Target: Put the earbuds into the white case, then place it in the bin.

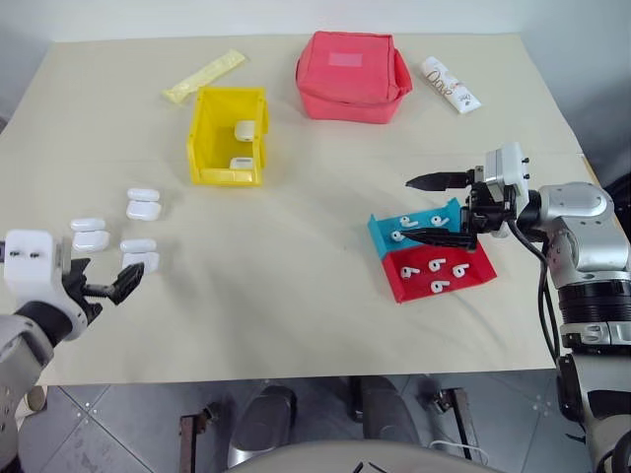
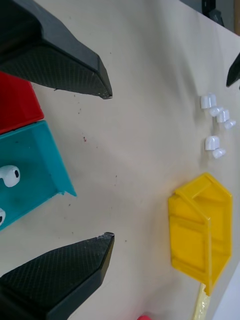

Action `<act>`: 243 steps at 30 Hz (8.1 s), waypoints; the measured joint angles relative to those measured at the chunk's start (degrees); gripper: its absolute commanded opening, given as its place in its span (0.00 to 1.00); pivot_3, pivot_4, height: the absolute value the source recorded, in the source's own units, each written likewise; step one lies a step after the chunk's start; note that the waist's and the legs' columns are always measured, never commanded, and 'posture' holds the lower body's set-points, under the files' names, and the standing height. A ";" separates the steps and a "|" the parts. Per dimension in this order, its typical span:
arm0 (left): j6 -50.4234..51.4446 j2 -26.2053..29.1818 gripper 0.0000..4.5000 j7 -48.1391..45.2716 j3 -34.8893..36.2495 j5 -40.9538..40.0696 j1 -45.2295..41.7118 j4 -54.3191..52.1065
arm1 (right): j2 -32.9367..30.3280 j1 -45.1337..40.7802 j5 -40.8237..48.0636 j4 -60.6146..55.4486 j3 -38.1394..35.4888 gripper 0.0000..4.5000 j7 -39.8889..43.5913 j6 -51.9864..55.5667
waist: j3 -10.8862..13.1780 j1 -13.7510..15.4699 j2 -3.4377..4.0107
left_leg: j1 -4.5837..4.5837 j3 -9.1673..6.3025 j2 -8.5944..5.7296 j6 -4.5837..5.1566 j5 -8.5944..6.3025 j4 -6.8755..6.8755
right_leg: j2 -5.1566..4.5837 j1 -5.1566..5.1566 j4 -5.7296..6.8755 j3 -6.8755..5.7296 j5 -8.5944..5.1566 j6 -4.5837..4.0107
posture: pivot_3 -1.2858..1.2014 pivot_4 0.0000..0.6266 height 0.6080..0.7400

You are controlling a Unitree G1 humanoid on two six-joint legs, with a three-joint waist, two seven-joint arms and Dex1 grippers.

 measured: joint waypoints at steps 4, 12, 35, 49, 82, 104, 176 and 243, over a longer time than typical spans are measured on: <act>11.95 -0.16 1.00 4.32 -3.47 1.14 -9.86 1.52 | -0.03 0.97 0.02 -1.00 0.02 1.00 -0.02 0.02 | -0.04 -0.09 -0.04 | 0.01 0.02 -0.01 -0.04 0.02 0.00 | 0.01 -0.01 0.01 0.02 0.01 0.00 | 0.52 0.24 1.00; 13.86 0.73 1.00 11.82 -7.88 -3.29 -12.01 8.15 | -0.22 2.61 0.09 -2.32 -0.06 1.00 -0.20 0.27 | -0.04 -0.02 -0.05 | 0.00 0.06 0.10 -0.15 0.04 0.03 | 0.05 -0.06 0.02 0.00 0.01 -0.04 | 0.52 0.24 1.00; 13.82 3.23 1.00 29.39 -13.46 -16.40 -23.25 28.23 | -0.54 5.49 0.41 -5.61 -0.92 1.00 -1.22 1.77 | -0.07 0.26 -0.04 | 0.03 0.03 -0.09 -0.18 0.15 0.10 | -0.08 -0.10 0.34 0.06 0.01 -0.04 | 0.52 0.24 1.00; 13.05 5.61 0.86 36.50 -17.99 -23.43 -27.92 36.54 | -0.64 5.57 0.46 -6.50 -1.31 1.00 -1.30 2.67 | -0.25 0.32 0.26 | 0.08 0.01 -0.23 -0.17 0.22 0.07 | -0.15 -0.11 0.42 0.12 0.01 -0.04 | 0.52 0.24 1.00; -75.72 -14.50 0.63 -52.91 -40.63 4.43 -12.39 30.76 | -5.96 35.70 8.89 -43.19 -22.53 1.00 -29.08 32.86 | -0.49 1.93 0.00 | -0.37 0.86 0.09 0.09 0.17 0.24 | -0.01 -0.54 -0.17 0.39 0.27 -0.05 | 0.52 0.24 1.00; -81.87 -19.82 0.63 -59.58 -44.21 7.46 -13.38 37.05 | -16.92 53.75 20.48 -61.58 -40.76 0.87 -35.76 48.01 | -0.67 2.03 -0.19 | -0.22 1.52 0.27 0.41 -0.10 0.35 | 0.24 -0.45 -0.34 0.98 0.42 0.21 | 0.52 0.24 1.00; -82.09 -22.53 0.63 -50.57 -47.86 9.95 -5.05 27.48 | -25.03 13.98 -11.33 -42.23 18.03 0.54 -23.28 44.85 | -0.74 1.79 -0.16 | -0.39 1.68 0.32 0.46 -0.27 0.61 | 0.33 -0.64 -0.39 1.07 0.49 0.27 | 0.52 0.24 1.00; -77.09 -30.58 0.63 -66.55 -46.00 5.84 -24.78 46.30 | 11.84 21.69 15.41 -42.75 0.95 0.10 -28.03 16.31 | -0.81 1.40 -0.23 | -0.40 1.63 0.42 0.44 -0.33 0.78 | 0.56 -0.63 -0.16 1.11 0.52 0.26 | 0.52 0.24 1.00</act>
